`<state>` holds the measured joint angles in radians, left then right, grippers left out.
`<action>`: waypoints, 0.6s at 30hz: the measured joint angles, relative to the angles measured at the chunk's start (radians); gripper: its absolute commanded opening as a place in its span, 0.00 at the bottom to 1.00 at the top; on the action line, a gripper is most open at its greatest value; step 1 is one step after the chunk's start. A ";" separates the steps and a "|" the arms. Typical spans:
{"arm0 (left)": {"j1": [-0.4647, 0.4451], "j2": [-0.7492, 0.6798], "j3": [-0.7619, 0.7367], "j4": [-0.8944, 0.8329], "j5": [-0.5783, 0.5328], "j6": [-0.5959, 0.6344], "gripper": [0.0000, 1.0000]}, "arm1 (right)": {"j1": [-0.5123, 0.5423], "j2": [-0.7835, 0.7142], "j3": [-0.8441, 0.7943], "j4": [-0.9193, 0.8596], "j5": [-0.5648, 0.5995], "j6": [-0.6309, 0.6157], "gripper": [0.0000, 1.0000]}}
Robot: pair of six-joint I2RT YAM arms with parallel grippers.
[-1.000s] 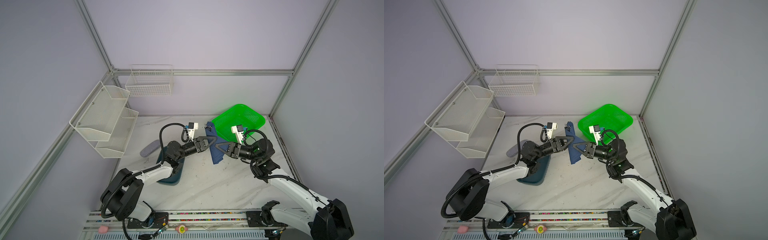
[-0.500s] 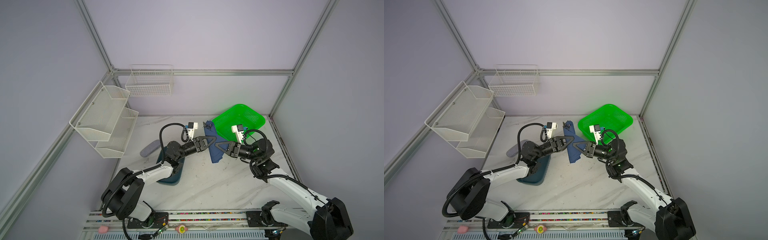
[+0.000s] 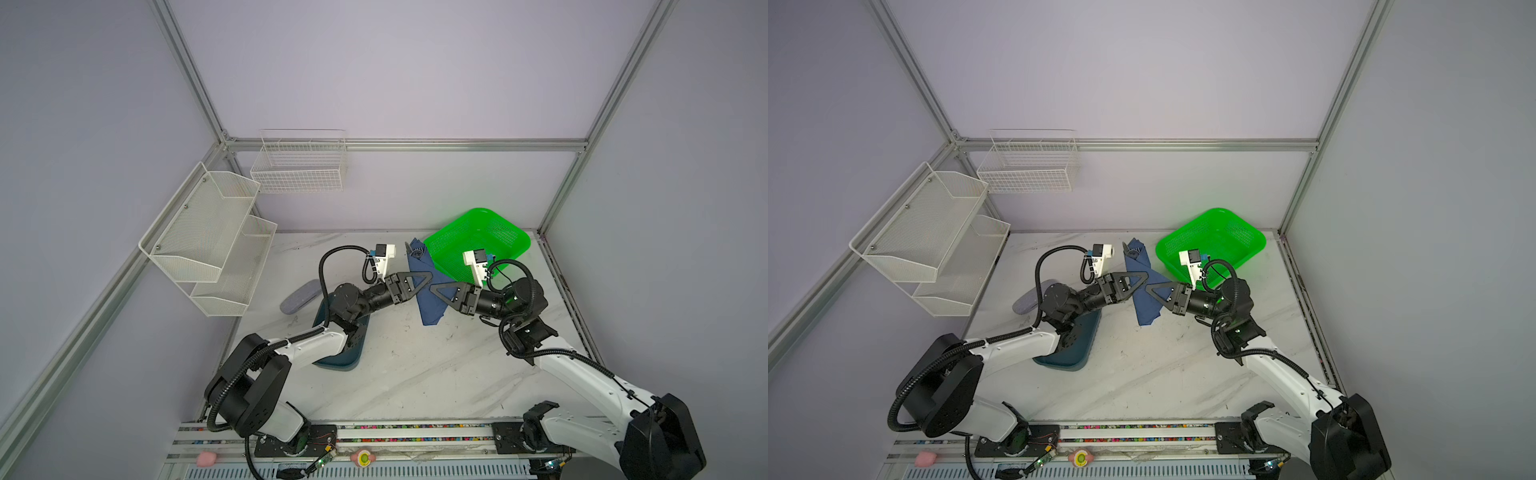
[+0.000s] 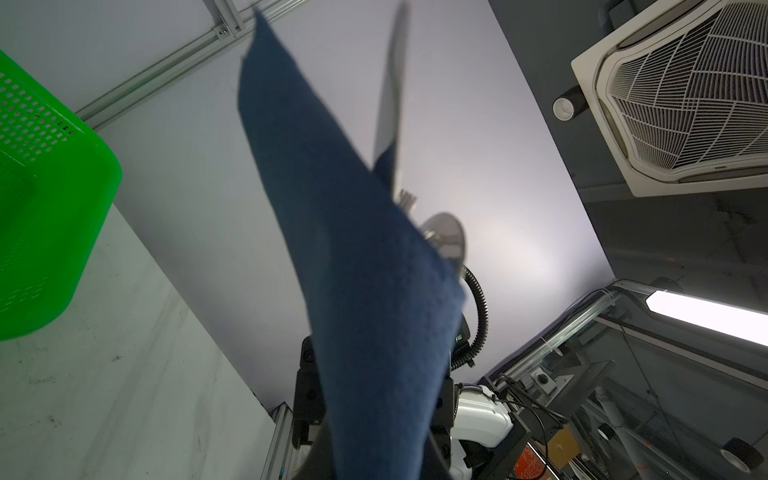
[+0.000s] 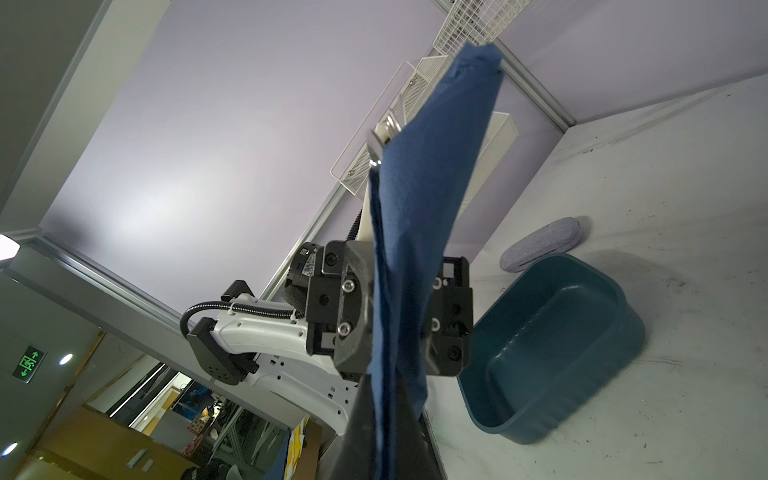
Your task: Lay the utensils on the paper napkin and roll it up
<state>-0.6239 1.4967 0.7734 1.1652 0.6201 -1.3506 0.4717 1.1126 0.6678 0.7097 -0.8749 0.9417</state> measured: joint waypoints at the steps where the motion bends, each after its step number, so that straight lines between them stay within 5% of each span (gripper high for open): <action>1: 0.000 0.000 0.000 0.000 0.000 0.000 0.13 | 0.000 0.000 -0.001 0.002 0.002 0.001 0.07; 9: 0.000 0.000 0.000 0.001 -0.003 0.000 0.07 | 0.000 -0.002 -0.003 0.003 0.014 0.008 0.14; 18: 0.000 0.000 0.000 0.007 -0.007 0.001 0.06 | -0.011 -0.053 -0.002 -0.127 0.093 -0.038 0.40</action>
<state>-0.6239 1.4967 0.7734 1.1725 0.6132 -1.3499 0.4603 1.0592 0.6655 0.5831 -0.7822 0.9035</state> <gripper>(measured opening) 0.086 0.362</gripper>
